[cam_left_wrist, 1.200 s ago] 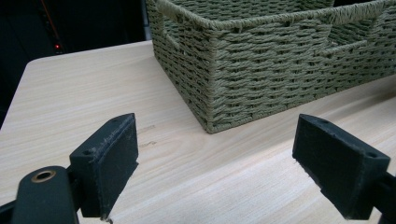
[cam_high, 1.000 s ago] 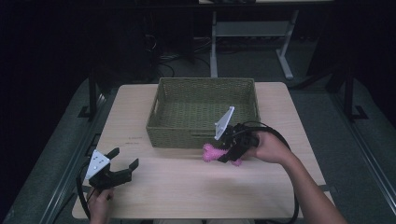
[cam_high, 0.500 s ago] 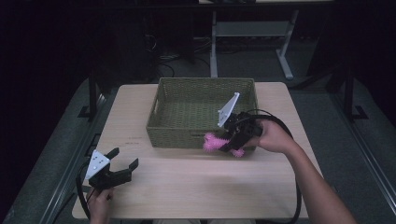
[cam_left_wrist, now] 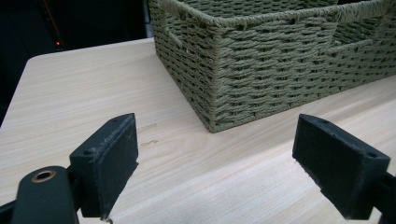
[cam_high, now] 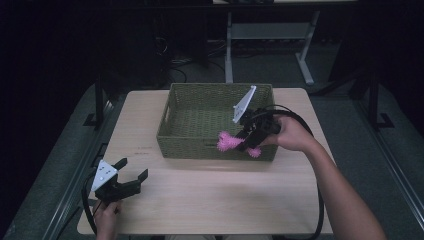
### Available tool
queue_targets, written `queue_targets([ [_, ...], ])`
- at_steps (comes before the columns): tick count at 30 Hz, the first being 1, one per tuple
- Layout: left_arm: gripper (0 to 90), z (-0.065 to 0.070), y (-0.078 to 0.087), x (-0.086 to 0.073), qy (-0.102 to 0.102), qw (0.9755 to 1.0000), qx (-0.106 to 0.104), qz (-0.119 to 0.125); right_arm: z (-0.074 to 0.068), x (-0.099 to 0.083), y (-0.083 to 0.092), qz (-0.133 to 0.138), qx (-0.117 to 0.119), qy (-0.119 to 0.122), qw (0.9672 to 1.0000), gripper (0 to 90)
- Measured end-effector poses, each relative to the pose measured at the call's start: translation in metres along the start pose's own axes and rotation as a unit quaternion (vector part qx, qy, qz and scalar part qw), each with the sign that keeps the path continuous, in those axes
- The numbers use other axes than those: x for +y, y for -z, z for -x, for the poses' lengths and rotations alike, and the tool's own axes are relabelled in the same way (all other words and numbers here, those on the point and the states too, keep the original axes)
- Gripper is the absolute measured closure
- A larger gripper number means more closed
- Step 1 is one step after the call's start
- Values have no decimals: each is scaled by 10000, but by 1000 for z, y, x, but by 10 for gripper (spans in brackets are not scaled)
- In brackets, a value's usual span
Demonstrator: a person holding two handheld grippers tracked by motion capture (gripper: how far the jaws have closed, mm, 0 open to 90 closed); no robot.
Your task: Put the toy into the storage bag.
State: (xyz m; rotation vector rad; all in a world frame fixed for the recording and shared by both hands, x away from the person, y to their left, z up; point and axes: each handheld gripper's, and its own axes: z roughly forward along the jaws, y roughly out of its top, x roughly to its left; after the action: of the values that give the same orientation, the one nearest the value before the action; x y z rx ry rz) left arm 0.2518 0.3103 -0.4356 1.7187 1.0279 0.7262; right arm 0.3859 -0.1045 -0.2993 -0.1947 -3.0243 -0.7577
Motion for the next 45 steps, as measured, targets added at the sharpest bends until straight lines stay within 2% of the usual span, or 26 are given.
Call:
queue_targets([
  [10, 138, 1, -1, 0, -11, 10000, -22, -26, 15, 8, 5, -37, -54, -46, 10000, 582],
  [17, 138, 0, 1, 0, -3, 10000, -7, 23, 30, 12, 8, -109, -76, -192, 9997, 582],
  [26, 138, 1, 0, 1, -13, 10000, -15, 15, 50, 14, 10, -77, -54, -322, 9994, 582],
  [29, 138, 0, 0, 0, -5, 10000, -20, 20, 55, 13, 9, -27, -25, -391, 9992, 582],
  [45, 138, 0, 1, 0, -11, 10000, -15, 15, 79, 5, -5, -117, 18, -618, 9980, 581],
])
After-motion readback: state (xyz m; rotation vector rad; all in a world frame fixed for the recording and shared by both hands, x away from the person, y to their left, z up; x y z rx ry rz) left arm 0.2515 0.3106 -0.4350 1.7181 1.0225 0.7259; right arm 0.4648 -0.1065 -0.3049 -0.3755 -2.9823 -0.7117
